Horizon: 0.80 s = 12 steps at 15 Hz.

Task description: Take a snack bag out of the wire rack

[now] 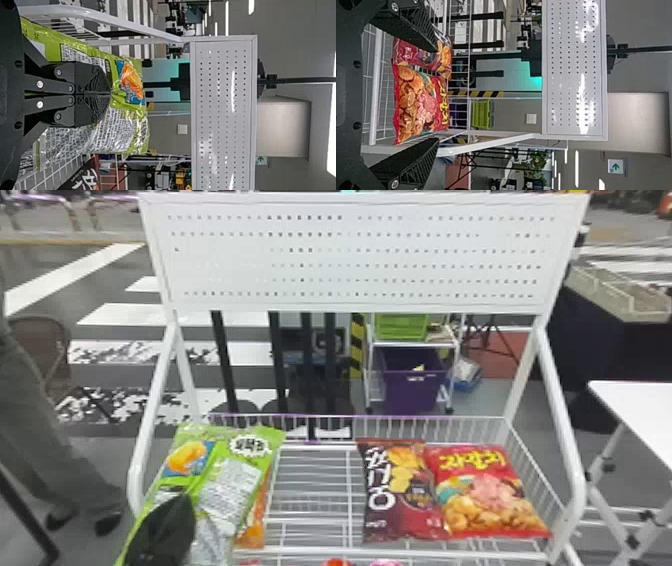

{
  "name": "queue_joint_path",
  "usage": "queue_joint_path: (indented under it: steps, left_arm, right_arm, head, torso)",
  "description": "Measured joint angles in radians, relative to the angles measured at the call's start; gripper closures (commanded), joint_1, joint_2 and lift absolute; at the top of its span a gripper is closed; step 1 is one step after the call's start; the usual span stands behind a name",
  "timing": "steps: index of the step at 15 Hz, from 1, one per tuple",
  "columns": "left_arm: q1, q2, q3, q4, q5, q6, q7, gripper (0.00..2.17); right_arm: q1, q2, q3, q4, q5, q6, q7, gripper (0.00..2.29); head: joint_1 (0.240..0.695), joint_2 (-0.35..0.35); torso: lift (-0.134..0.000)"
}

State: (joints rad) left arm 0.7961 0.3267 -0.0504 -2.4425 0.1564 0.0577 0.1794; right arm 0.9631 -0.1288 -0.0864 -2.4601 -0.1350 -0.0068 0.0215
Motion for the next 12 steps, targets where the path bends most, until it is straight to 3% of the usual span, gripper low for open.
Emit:
queue_joint_path:
  steps: [12]
  left_arm:
    - [0.002,0.000,0.001,-0.001,0.000,0.000,-0.002,1.66]
  right_arm:
    - [0.003,-0.001,-0.003,-0.008,0.000,0.000,0.000,0.10]
  head:
    - [0.499,0.000]
  torso:
    - [0.000]
